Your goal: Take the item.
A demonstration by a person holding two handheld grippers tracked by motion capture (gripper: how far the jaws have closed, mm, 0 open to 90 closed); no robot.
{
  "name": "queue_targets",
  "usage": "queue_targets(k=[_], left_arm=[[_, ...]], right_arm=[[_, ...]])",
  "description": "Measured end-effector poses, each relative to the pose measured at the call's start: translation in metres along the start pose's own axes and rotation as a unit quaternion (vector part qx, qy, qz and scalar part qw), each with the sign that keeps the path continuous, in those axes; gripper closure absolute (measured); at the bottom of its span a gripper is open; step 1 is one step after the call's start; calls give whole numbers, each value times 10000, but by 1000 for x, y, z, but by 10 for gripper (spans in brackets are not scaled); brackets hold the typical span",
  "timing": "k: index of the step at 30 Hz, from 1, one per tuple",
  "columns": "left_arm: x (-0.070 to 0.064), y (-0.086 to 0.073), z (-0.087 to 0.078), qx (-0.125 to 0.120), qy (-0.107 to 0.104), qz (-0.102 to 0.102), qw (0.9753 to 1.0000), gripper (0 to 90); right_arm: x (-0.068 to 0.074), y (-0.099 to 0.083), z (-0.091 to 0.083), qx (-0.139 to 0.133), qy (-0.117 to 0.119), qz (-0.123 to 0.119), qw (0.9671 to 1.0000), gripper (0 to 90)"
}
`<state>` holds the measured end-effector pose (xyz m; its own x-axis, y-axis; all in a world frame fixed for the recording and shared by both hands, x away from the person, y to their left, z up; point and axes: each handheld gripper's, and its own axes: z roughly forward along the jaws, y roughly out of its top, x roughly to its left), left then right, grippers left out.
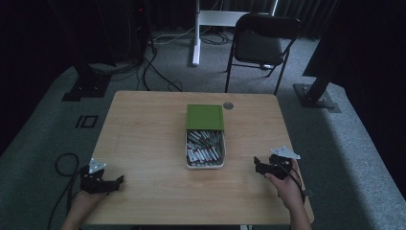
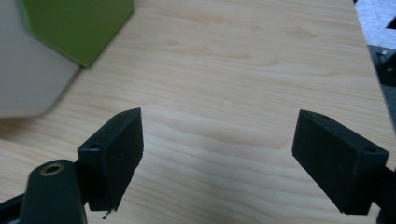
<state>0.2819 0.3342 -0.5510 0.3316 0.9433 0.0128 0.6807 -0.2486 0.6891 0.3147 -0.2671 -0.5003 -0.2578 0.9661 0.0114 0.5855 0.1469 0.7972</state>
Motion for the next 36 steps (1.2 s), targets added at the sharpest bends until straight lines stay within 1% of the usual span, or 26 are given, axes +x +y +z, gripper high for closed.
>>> queue_targets(k=[1, 3, 4, 9, 10, 13, 19, 22, 29, 30, 32, 36], left_arm=[[0, 0, 0, -2, 0, -2, 10000, 13], [0, 0, 0, 0, -1, -1, 10000, 13], [0, 0, 0, -2, 0, -2, 10000, 14], [0, 0, 0, -1, -1, -2, 10000, 13], [0, 0, 0, 1, -1, -2, 10000, 13], [0, 0, 0, -1, 0, -1, 10000, 13], [0, 0, 0, -2, 1, -3, 10000, 14], [0, 0, 0, 0, 0, -1, 10000, 14], [0, 0, 0, -1, -1, -1, 10000, 13], [0, 0, 0, -2, 0, -2, 10000, 13], [0, 0, 0, -1, 0, -1, 10000, 14], [0, 0, 0, -1, -1, -2, 10000, 13]], right_arm=[[1, 2, 0, -10, 25, 4, 10000, 168], [3, 4, 0, -31, 1, -35, 10000, 168], [5, 8, -1, -66, 43, -51, 10000, 168], [9, 17, -2, -135, 80, -75, 9998, 171], [11, 22, -4, -174, 96, -106, 9997, 171], [15, 28, -7, -237, 163, -133, 9995, 171], [23, 42, -11, -305, 211, -251, 9990, 172], [28, 49, -13, -361, 283, -286, 9985, 173], [44, 61, -13, -407, 455, -410, 9973, 174], [47, 63, -12, -415, 476, -427, 9971, 190], [52, 66, -12, -443, 504, -430, 9968, 195], [65, 74, -11, -505, 651, -547, 9951, 195]])
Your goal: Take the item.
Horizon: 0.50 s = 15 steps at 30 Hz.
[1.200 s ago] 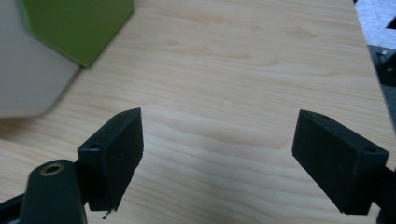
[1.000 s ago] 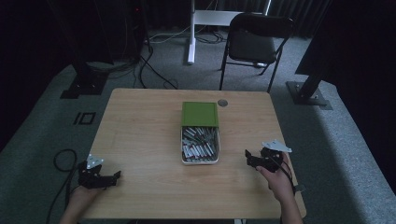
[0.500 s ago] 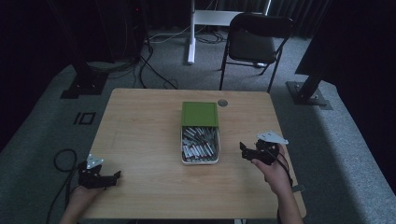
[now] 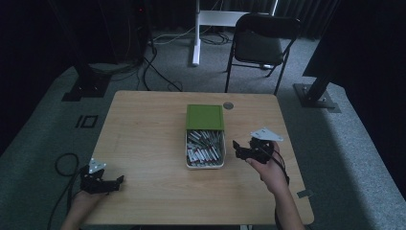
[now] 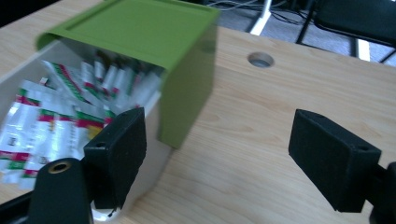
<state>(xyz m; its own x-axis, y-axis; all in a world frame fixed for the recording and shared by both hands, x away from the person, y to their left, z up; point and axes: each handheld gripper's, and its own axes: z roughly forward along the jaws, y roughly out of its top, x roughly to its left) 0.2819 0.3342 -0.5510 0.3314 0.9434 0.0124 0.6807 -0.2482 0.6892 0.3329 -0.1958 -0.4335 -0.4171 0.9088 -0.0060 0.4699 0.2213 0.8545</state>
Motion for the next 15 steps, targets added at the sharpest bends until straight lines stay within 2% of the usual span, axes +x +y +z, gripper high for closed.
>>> queue_targets(k=[2, 3, 11, 15], left_arm=[[0, 0, 0, 1, 1, 0, 10000, 14], [0, 0, 0, 1, -1, 2, 10000, 14], [0, 0, 0, -2, 2, 1, 10000, 14], [0, 0, 0, -2, 2, 2, 10000, 14]], right_arm=[[2, 1, 1, -16, 36, -19, 10000, 196], [11, 6, 3, -60, 154, -77, 9998, 204], [34, 10, 11, -112, 451, -216, 9987, 229], [43, 10, 16, -58, 558, -248, 9981, 288]])
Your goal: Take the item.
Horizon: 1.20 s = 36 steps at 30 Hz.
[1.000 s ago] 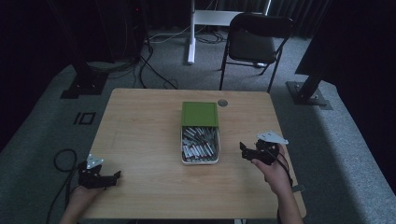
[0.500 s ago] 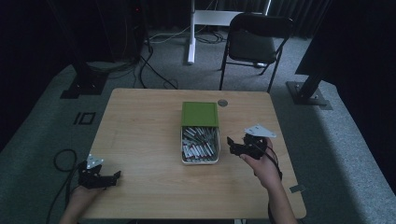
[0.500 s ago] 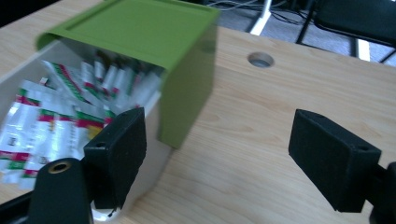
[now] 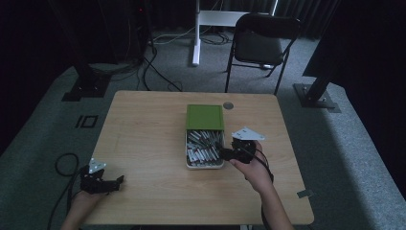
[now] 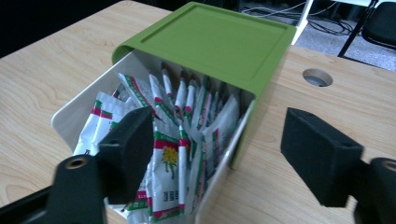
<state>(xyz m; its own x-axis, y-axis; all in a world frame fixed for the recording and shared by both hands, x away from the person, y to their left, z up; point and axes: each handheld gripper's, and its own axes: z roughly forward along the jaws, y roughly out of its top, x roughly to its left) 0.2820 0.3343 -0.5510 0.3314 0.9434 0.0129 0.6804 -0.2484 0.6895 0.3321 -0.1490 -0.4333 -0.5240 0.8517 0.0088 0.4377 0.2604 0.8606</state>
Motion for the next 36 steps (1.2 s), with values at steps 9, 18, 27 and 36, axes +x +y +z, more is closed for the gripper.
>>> queue_targets(k=[9, 18, 27, 36], left_arm=[[0, 0, 0, 2, -2, -4, 10000, 14], [0, 0, 0, 2, -2, -2, 10000, 13], [0, 0, 0, 2, -2, -2, 10000, 13], [0, 0, 0, 2, -2, -2, 10000, 13]], right_arm=[[13, -3, 8, 42, 197, -204, 9996, 397], [22, -12, 19, 117, 476, -409, 9980, 491], [26, -21, 26, 349, 635, -569, 9958, 669], [29, -29, 35, 498, 527, -645, 9953, 798]])
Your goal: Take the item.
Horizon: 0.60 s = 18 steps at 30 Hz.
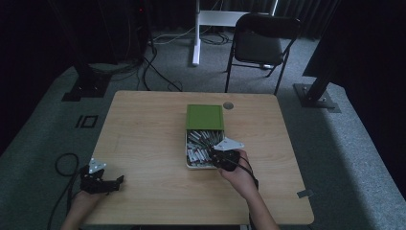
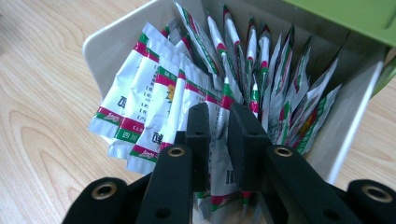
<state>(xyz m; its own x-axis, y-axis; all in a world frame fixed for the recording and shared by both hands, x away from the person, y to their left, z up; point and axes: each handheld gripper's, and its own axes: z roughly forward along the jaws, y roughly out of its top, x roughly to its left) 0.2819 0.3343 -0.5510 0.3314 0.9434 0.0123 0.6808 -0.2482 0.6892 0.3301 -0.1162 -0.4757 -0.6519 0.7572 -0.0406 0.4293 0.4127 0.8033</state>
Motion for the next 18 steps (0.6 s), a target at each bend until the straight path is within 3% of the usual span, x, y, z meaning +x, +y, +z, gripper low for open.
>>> queue_targets(k=[8, 18], left_arm=[[0, 0, 0, 0, 1, 2, 10000, 14], [0, 0, 0, 0, 1, 0, 10000, 14]], right_arm=[[5, -3, 10, 122, -287, -38, 9995, 775], [16, -5, 20, 303, -841, -401, 9952, 757]])
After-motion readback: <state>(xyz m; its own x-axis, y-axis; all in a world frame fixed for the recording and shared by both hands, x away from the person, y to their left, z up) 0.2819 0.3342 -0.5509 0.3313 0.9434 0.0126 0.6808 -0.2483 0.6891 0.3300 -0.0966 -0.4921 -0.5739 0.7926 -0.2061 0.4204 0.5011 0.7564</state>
